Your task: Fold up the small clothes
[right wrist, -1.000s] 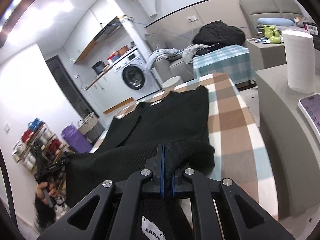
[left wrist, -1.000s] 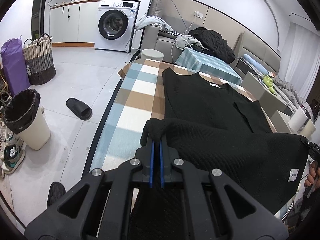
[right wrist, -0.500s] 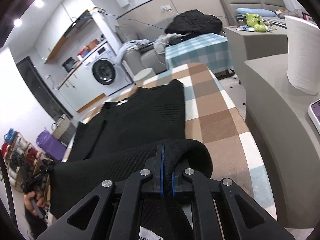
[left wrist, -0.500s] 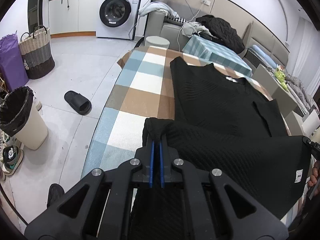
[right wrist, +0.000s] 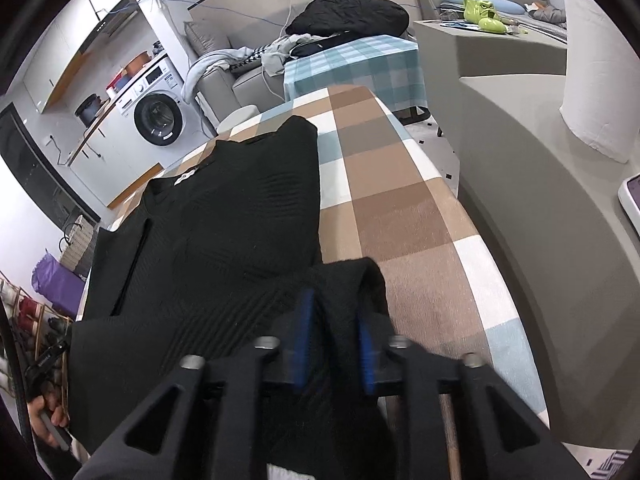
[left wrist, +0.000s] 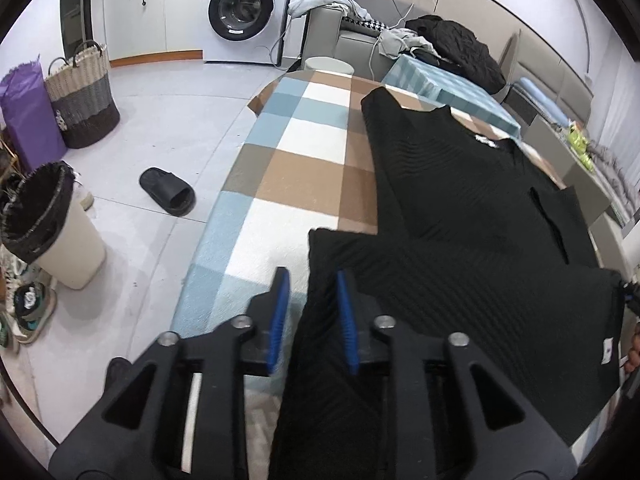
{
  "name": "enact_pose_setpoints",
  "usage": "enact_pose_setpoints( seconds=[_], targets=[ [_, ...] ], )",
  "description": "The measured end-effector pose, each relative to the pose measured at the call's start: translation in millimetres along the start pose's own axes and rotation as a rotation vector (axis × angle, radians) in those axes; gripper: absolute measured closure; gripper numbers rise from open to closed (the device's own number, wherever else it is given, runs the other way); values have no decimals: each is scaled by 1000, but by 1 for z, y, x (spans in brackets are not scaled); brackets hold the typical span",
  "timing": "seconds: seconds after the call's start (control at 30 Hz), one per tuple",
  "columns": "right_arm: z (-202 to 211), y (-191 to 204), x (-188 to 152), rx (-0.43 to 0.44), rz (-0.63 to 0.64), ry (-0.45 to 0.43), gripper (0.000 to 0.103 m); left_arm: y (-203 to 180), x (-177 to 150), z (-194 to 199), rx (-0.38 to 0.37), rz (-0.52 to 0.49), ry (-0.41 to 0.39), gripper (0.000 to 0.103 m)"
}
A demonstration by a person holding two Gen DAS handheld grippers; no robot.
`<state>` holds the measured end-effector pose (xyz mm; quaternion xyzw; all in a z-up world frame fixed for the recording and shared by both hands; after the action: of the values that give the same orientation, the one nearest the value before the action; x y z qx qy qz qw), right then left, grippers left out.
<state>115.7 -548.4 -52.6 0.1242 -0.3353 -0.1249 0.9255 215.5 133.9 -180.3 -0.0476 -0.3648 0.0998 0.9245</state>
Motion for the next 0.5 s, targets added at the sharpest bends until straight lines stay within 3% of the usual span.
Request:
enact_pose_setpoints(
  seconds=[0.03,0.1,0.13,0.5],
  targets=[
    [2,0,-2,6,-2,5,57,1,-1,1,4,-1,1,71],
    [6,1,-6,19,3,25,57,4,-5,5,20,2,8,53],
    [11,2,-10,24,12,33,57,6,-8,10,26,6,3,51],
    [44,5,-50,25,95,44,50,8,-38,38,8,21,25,51]
  ],
)
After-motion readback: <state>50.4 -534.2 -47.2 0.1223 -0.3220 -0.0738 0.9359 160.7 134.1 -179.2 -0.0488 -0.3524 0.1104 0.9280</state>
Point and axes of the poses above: each gripper's, at about its wrist camera, not at the fingertips, and z roughly against the way its jaws point, y to its left, x to its top, the point moved 6 cm from there along -z, roughly the way its jaws point, and after that the axes turned 4 degrees about -y, right-handed, at the moved point
